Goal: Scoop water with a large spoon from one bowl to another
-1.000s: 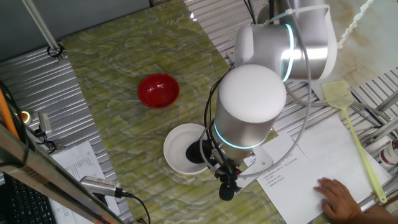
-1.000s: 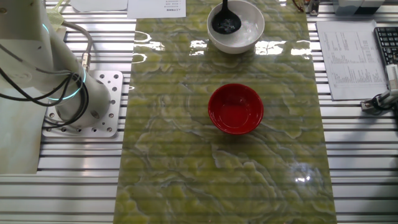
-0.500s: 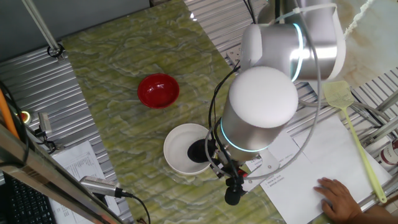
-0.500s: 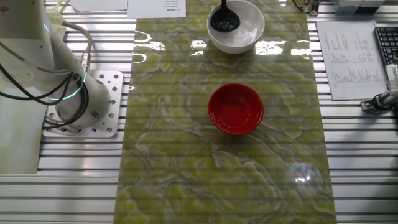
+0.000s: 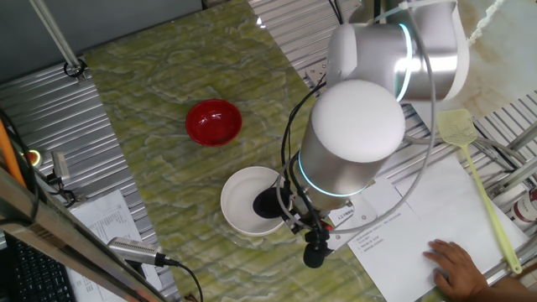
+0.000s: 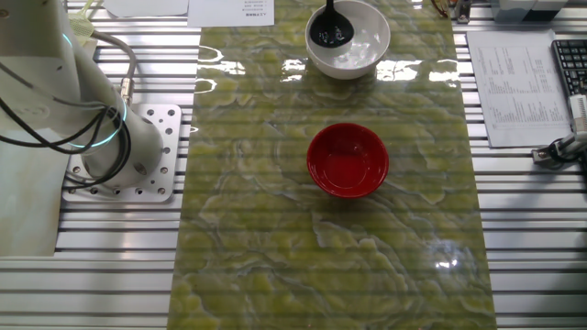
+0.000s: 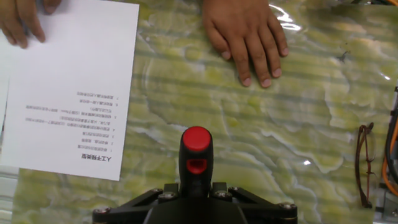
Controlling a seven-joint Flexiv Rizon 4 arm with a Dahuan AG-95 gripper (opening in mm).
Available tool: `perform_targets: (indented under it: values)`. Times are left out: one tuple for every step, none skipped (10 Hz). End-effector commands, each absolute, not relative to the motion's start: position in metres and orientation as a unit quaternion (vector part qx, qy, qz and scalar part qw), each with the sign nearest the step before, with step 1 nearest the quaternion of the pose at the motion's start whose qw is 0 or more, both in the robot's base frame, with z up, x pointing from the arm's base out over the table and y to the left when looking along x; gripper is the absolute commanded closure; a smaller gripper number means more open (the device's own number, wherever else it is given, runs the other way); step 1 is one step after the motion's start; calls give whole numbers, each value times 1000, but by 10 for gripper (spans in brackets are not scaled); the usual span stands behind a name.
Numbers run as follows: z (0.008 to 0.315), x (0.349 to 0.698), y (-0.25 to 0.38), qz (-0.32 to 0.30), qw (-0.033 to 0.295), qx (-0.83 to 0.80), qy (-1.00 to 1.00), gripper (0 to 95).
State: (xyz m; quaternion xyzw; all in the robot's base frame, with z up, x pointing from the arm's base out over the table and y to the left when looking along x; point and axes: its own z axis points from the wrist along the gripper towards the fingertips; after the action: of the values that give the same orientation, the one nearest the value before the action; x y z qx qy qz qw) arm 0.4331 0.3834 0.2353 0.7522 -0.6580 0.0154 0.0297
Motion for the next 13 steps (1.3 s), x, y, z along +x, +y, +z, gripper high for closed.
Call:
perform_targets:
  values:
    - [236,434,382,16,30,751,-659,950]
    - [236,434,382,18,32,752,-658,950]
    - [237,434,382,22,35,754,-655,950]
    - [238,434,382,24,36,755,-654,950]
    - [239,434,382,27,37,757,-652,950]
    - [241,434,381,32,38,758,-650,950]
    - [243,434,379,35,40,760,-648,950]
    - [245,435,377,36,40,761,-647,950]
    - [246,436,375,38,41,761,-647,950]
    - [247,436,374,40,42,761,-646,950]
    - [248,436,371,42,42,761,-646,950]
    - [250,436,369,43,42,762,-645,950]
    - [251,437,367,44,43,763,-643,950]
